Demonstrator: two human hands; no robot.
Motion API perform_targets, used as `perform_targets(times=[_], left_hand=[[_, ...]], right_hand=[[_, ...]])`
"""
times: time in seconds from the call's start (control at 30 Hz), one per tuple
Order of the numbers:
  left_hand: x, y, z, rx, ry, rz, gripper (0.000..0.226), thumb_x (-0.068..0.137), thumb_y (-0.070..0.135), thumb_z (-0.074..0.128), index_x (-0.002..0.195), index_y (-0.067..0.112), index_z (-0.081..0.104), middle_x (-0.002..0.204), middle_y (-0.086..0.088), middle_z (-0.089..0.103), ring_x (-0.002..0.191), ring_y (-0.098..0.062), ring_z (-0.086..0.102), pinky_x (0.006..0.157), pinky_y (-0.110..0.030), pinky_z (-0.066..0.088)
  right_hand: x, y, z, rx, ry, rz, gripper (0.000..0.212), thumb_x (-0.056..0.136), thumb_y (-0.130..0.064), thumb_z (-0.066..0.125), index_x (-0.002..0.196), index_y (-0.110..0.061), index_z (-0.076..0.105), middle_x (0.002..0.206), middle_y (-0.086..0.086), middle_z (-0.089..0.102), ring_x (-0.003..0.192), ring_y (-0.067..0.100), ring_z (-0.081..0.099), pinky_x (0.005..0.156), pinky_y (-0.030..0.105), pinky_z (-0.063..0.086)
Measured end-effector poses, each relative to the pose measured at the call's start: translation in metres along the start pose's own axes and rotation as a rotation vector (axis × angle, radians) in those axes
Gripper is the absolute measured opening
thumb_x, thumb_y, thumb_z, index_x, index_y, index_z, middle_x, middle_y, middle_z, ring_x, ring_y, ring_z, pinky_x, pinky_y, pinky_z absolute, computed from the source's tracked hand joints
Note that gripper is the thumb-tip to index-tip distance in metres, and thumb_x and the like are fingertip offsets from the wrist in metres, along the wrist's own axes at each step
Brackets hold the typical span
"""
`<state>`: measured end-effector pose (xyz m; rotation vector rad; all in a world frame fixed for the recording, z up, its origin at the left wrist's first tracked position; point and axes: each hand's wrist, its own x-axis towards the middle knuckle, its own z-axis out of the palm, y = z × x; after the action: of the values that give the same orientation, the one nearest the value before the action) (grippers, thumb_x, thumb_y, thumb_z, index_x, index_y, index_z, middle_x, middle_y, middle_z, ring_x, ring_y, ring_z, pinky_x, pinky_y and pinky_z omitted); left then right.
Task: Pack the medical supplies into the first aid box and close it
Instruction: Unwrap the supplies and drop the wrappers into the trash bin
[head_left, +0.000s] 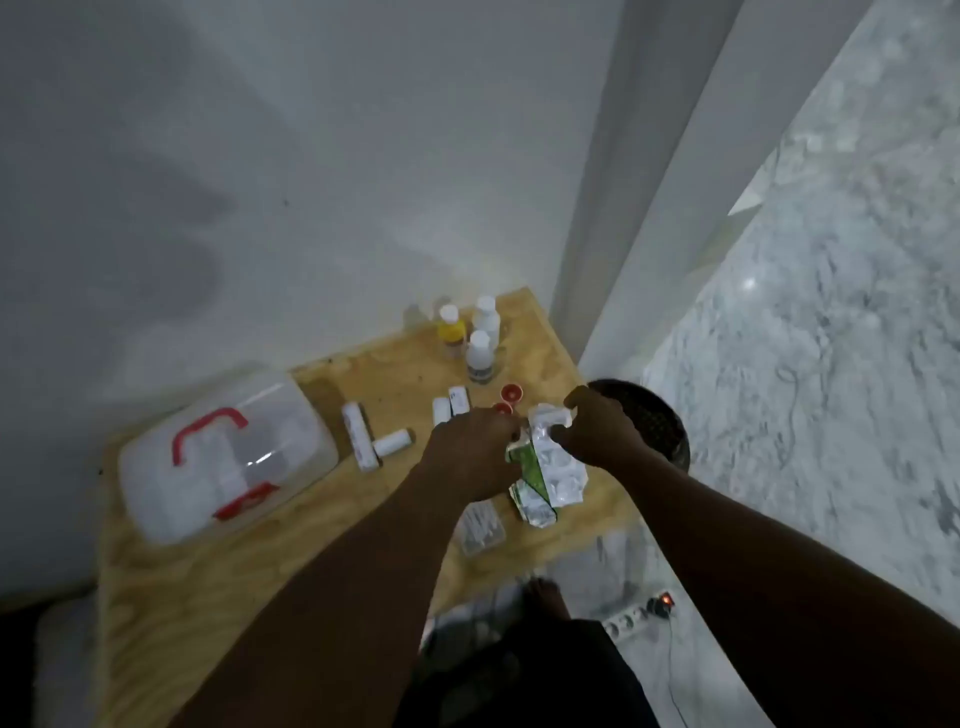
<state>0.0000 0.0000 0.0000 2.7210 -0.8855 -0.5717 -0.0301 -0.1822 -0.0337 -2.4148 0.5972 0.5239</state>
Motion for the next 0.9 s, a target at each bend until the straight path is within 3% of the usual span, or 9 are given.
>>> perform_targets(times=[0.2,0.4,0.63,0.8,0.9], left_hand=[[0.009,0.006,0.040,0.193,-0.096,-0.019,0.046,0.084,0.032,0.070,0.127,0.020,0.058,0.122,-0.005,0.059,0.114,-0.027,0.059,0.080,-0.038,0.051],[0.015,0.000,0.060,0.397,-0.079,0.095,0.052,0.083,0.019,0.066,0.134,0.020,0.054,0.130,-0.008,0.052,0.120,-0.032,0.050,0.092,-0.043,0.042],[0.023,-0.007,0.064,0.416,-0.031,0.260,0.037,0.079,0.020,0.072,0.116,0.017,0.068,0.129,-0.009,0.060,0.122,-0.035,0.053,0.089,-0.046,0.045],[0.021,-0.013,0.071,0.423,0.001,0.360,0.036,0.076,0.028,0.079,0.109,0.014,0.073,0.119,-0.013,0.068,0.106,-0.035,0.064,0.084,-0.045,0.052],[0.018,-0.011,0.073,0.400,0.055,0.400,0.025,0.075,0.021,0.080,0.098,0.014,0.077,0.112,-0.015,0.072,0.099,-0.036,0.068,0.078,-0.044,0.055]], right_hand=[[0.014,0.012,0.026,0.029,0.065,0.086,0.067,0.076,-0.037,0.076,0.127,-0.007,0.044,0.126,0.016,0.054,0.115,0.037,0.057,0.087,0.041,0.048],[0.024,0.027,0.037,-0.008,0.052,0.088,0.065,0.072,-0.036,0.082,0.121,-0.008,0.048,0.121,0.015,0.054,0.109,0.034,0.058,0.086,0.041,0.050],[0.050,0.043,0.035,0.002,-0.054,0.074,0.062,0.058,-0.052,0.084,0.107,-0.017,0.070,0.110,0.007,0.069,0.097,0.025,0.067,0.082,0.037,0.057],[0.045,0.043,0.026,0.038,-0.055,0.036,0.049,0.067,-0.038,0.086,0.106,-0.013,0.073,0.104,0.006,0.074,0.098,0.025,0.068,0.083,0.032,0.053],[0.043,0.046,0.022,0.092,-0.058,0.034,0.039,0.075,-0.030,0.082,0.108,-0.010,0.074,0.102,0.008,0.074,0.096,0.025,0.068,0.076,0.026,0.046]])
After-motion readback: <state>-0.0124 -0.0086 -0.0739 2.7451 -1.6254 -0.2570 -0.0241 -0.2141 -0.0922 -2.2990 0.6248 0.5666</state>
